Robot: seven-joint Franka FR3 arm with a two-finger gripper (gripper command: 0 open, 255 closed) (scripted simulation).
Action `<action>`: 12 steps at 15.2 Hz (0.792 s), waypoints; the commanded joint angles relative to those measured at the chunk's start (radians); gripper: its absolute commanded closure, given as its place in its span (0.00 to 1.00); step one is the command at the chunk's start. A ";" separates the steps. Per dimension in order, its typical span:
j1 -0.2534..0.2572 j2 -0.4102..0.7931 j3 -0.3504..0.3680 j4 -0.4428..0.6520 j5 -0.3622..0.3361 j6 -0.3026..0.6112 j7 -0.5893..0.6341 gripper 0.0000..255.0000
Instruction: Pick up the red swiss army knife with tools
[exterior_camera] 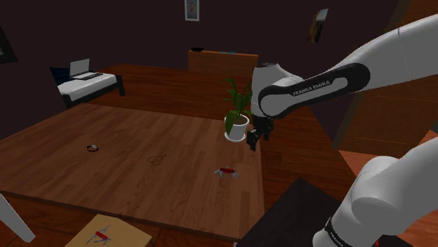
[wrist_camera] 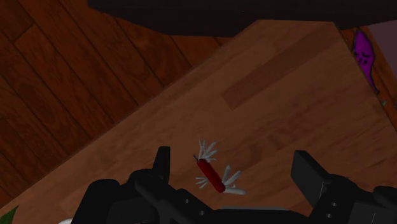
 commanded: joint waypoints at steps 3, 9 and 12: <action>-0.013 0.162 0.004 0.019 -0.043 0.145 0.022 0.00; -0.028 0.412 0.012 0.088 -0.132 0.319 0.089 0.00; -0.029 0.540 0.007 0.143 -0.187 0.387 0.131 0.00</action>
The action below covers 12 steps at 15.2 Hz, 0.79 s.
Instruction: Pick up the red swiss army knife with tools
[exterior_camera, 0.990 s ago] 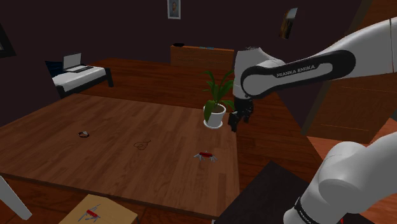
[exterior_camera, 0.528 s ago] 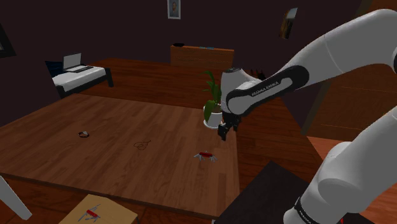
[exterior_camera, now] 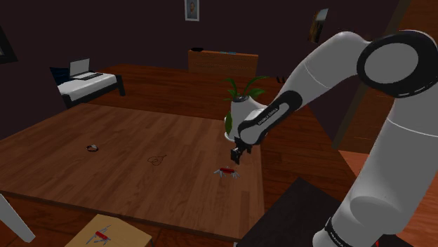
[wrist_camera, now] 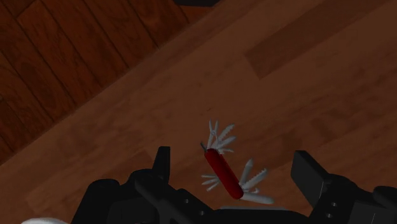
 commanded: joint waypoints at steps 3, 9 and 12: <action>0.006 0.173 -0.017 0.090 -0.074 0.078 0.054 0.00; 0.036 0.422 -0.058 0.259 -0.153 0.152 0.116 0.00; 0.045 0.489 -0.070 0.299 -0.168 0.177 0.132 0.00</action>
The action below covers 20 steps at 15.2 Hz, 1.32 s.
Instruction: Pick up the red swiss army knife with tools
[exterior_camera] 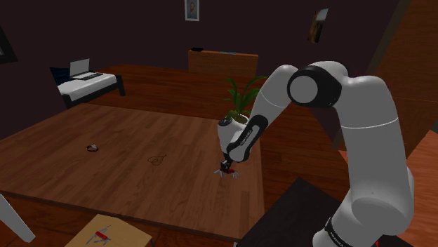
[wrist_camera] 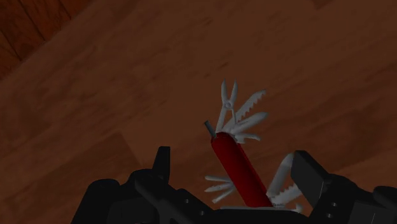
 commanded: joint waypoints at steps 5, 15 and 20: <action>0.012 0.092 -0.016 0.044 -0.018 0.049 0.027 0.00; 0.012 0.100 -0.017 0.047 -0.019 0.053 0.029 1.00; 0.010 0.073 -0.012 0.036 -0.014 0.037 0.021 1.00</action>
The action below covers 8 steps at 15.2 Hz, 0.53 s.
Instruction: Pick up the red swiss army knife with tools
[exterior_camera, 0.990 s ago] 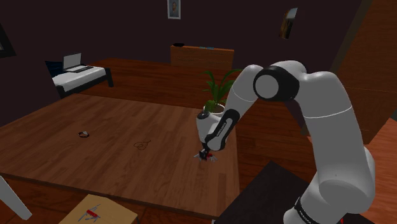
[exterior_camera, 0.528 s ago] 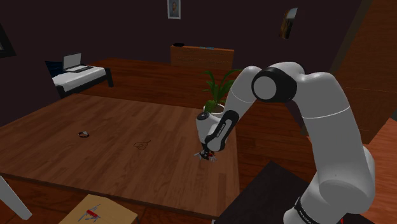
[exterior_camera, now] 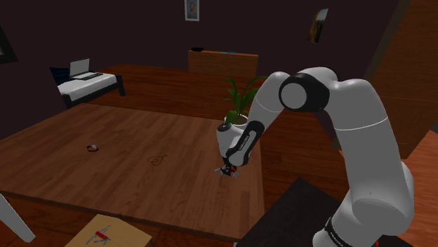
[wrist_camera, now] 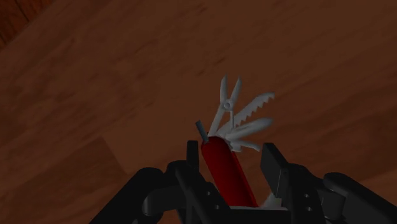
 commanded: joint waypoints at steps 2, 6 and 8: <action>-0.005 -0.038 0.008 -0.015 0.008 -0.025 -0.012 1.00; -0.012 -0.091 0.019 -0.033 0.021 -0.059 -0.031 1.00; -0.016 -0.117 0.024 -0.041 0.028 -0.078 -0.041 1.00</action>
